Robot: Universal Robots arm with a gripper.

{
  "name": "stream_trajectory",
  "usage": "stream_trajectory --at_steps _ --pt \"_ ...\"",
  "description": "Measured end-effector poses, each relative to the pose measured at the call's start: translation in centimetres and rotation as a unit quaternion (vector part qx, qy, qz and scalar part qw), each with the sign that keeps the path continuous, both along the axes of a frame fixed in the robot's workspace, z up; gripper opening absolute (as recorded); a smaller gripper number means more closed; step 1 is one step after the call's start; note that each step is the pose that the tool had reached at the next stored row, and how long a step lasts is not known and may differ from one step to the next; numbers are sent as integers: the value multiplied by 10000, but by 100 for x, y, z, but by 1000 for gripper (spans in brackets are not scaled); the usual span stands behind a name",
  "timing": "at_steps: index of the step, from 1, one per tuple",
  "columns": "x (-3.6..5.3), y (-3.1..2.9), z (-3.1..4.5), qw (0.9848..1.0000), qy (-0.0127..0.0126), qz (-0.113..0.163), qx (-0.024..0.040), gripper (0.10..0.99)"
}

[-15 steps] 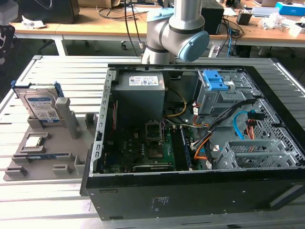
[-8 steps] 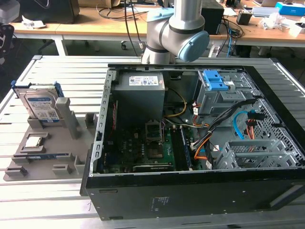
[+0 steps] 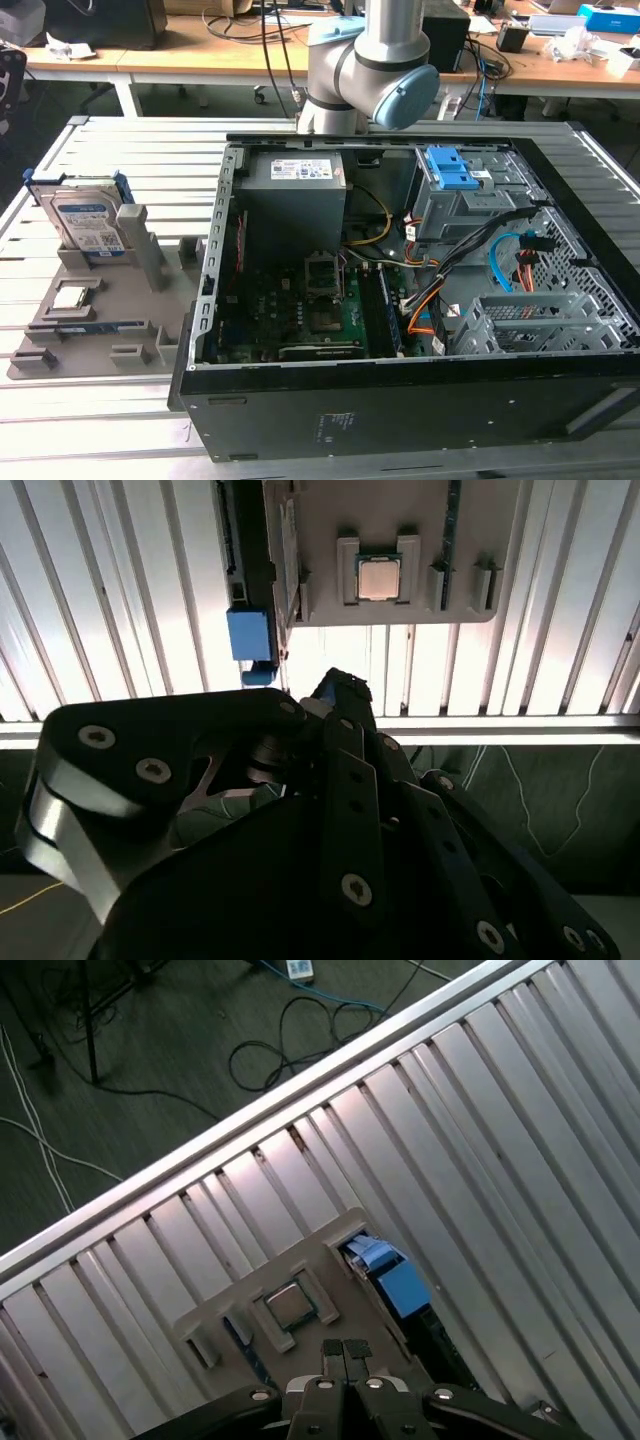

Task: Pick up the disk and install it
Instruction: 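Pick up the disk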

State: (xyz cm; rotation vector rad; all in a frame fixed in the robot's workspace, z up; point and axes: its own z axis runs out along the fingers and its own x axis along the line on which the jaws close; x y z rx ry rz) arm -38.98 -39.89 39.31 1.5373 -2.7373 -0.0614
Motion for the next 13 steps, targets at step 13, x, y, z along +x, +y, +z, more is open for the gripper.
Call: stream_trajectory --at_steps 13 --pt "0 0 0 9974 0 724 0 106"
